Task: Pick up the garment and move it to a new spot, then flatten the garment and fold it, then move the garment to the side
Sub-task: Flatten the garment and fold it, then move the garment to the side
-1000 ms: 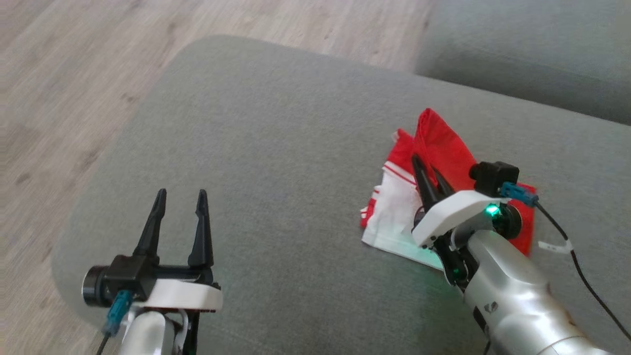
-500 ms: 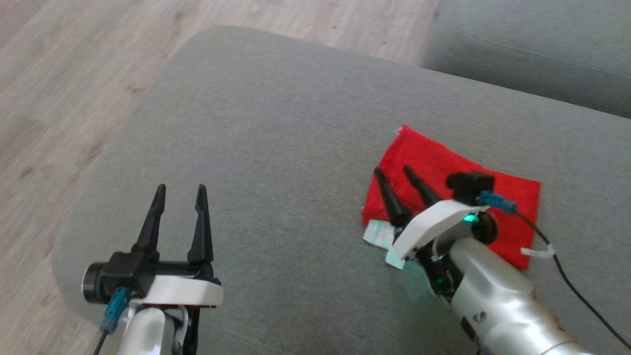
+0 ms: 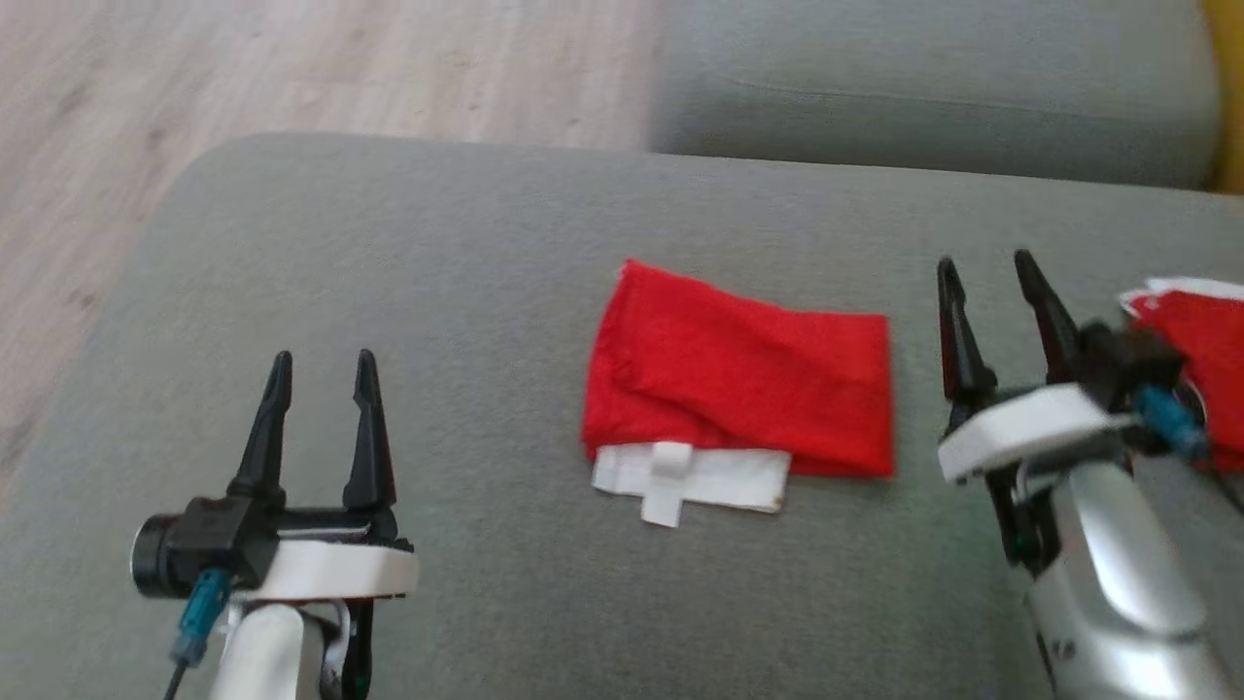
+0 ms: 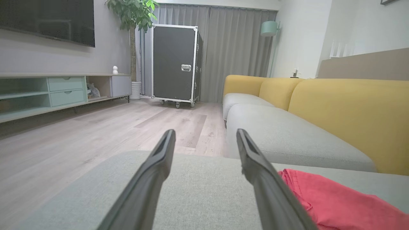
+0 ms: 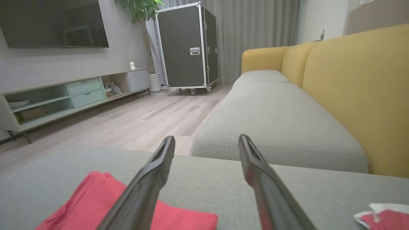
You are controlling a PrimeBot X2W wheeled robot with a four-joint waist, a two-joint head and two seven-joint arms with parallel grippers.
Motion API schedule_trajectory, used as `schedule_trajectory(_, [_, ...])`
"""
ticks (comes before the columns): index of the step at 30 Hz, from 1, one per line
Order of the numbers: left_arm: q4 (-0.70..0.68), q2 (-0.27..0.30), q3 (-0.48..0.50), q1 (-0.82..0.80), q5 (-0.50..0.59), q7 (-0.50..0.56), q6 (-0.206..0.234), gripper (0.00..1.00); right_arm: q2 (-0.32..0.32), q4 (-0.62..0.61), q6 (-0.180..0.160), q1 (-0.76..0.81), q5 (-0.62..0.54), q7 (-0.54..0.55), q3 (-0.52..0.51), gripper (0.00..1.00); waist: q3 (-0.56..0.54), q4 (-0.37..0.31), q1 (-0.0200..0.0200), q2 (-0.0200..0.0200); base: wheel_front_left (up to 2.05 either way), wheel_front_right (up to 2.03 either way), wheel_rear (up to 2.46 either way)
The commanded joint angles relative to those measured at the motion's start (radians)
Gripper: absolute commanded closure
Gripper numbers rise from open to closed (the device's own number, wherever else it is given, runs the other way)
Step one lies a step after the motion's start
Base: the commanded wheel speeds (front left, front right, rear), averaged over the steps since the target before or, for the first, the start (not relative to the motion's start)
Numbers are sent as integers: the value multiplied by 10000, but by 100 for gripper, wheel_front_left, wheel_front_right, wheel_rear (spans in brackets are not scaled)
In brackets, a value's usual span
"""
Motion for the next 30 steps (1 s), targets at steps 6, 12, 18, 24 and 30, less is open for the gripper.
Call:
schedule_trajectory(6, [-524, 72, 528, 51, 141, -51, 233, 0, 564, -2066, 65, 1184, -1214, -108, -747, 0, -96, -1197, 0, 0, 0, 0, 0])
schedule_trajectory(12, [-335, 72, 560, 296, 175, -51, 408, 0, 723, -2908, 65, 2299, -1394, -108, -1129, 0, -47, -1499, 0, 0, 0, 0, 0])
schedule_trajectory(18, [-265, 72, 491, 401, 208, -51, 472, 0, 732, -3108, 65, 2663, -905, -108, -1083, 0, -56, -1634, 0, 0, 0, 0, 0])
schedule_trajectory(24, [-268, 72, 344, 250, 206, -51, 462, 0, 734, -3135, 65, 2625, -926, -108, -1085, 0, 65, -1572, 0, 0, 0, 0, 0])
schedule_trajectory(30, [-328, 72, 147, 54, 218, -51, 420, 0, 734, -2726, 65, 2347, -728, -108, -848, 0, 390, -1363, 0, 0, 0, 0, 0])
